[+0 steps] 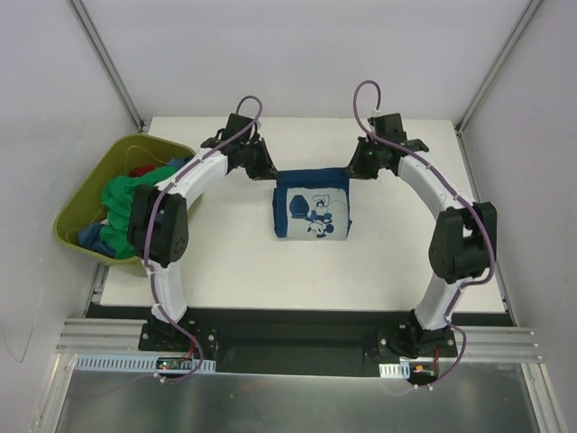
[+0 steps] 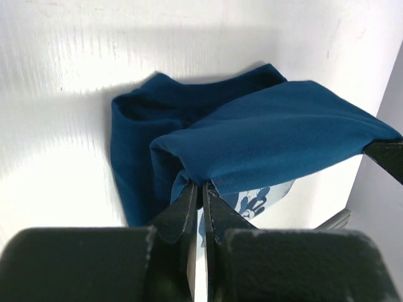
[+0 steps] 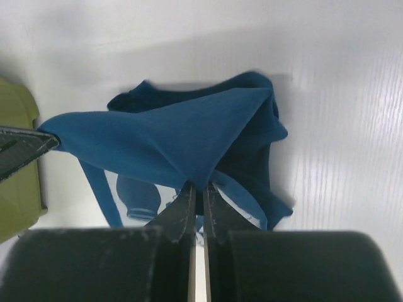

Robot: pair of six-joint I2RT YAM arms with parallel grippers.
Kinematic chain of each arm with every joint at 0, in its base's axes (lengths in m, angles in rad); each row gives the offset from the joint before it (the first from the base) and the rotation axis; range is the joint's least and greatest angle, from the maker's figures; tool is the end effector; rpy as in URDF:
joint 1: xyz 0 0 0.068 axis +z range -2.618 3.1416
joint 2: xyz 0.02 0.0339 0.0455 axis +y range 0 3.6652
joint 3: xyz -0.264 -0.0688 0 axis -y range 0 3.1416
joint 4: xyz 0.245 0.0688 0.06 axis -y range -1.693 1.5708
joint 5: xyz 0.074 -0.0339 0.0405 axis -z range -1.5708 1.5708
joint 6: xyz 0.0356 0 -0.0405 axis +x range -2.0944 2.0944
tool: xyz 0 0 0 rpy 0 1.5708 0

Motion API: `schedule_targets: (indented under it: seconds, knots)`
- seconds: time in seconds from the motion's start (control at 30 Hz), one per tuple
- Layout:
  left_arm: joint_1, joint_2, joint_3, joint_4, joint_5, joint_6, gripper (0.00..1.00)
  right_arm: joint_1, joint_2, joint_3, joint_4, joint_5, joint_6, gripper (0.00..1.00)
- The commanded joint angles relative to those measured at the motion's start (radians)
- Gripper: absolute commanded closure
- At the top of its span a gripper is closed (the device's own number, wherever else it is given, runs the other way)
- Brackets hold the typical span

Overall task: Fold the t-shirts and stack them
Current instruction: Fold the long partially folded tshirt into a neat square, then smooth out wrinkles on the folded tshirt

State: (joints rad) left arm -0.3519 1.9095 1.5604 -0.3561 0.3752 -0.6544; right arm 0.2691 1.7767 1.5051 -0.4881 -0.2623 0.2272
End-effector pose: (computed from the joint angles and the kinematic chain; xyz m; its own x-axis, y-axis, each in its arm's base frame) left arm 0.4086 -0.1639 0.2656 -0.8374 -0.2958 -0.4596 0.0919 0.7527 -0.6520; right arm 0.3877 0.1165 0.2894 -0.7455 0.0201 -0.6662 -0.2772 0.8997 0.3373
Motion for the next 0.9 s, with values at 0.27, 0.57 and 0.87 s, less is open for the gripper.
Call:
schedule_targets:
  seconds: [0.27, 0.57, 0.87]
  knots:
    - [0.056, 0.235, 0.17, -0.027, 0.053, 0.044, 1.0, -0.041, 0.285, 0.201, 0.036, -0.083, 0.023, 0.97]
    - [0.065, 0.156, 0.167, -0.043, 0.096, 0.048, 0.4, -0.045, 0.311, 0.293, -0.021, -0.147, 0.021, 0.49]
    - [-0.061, -0.102, 0.035, -0.043, 0.128, 0.058, 0.01, -0.002, 0.083, 0.107, 0.003, -0.189, 0.026, 0.03]
